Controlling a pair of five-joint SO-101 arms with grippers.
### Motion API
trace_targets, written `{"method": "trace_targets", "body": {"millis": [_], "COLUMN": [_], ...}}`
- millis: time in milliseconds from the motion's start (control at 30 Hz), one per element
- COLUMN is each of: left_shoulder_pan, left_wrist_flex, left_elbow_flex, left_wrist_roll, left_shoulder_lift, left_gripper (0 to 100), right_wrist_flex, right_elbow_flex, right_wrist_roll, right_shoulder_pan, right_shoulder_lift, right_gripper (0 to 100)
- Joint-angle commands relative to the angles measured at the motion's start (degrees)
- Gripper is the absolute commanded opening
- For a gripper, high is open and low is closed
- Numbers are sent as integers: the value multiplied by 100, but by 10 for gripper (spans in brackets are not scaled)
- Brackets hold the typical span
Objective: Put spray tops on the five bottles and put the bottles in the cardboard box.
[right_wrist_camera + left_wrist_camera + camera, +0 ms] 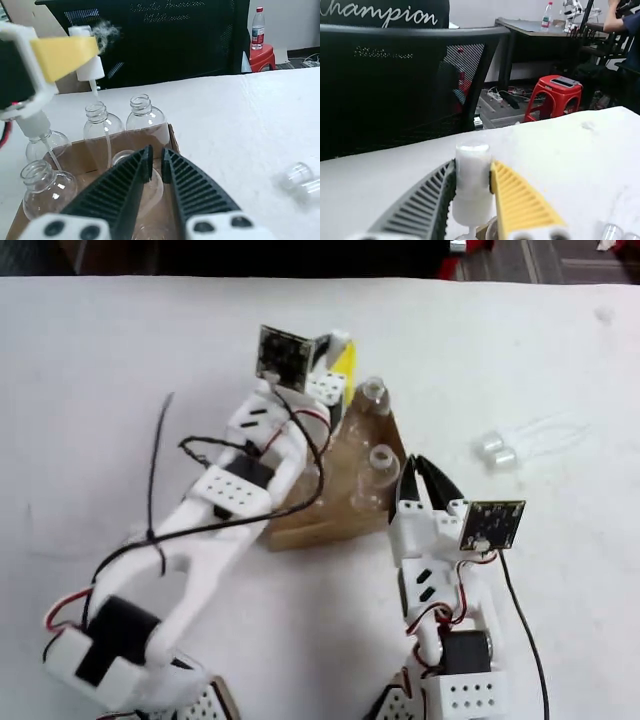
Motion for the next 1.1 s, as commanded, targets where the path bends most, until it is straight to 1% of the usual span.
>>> {"method": "trace_targets", "body": {"millis": [0,733,967,1067], "left_shoulder_pan": [198,163,163,163], "left_wrist_flex": [-695,-791,-756,-765], "left_elbow_flex": [-35,220,668,853], "left_wrist_roll": [-53,-53,-53,-360], "left_shoulder_lift": [312,347,-233,-215], "left_gripper": [21,21,21,21], "right_wrist_flex": [-145,-145,-145,-145], "right_elbow_flex": [44,44,44,44], "right_wrist_roll": [62,62,62,62], "right_shoulder_pan": [66,75,75,75], "right_shoulder_lift": [-40,-40,-40,-40], "right_gripper": [17,18,18,18]}}
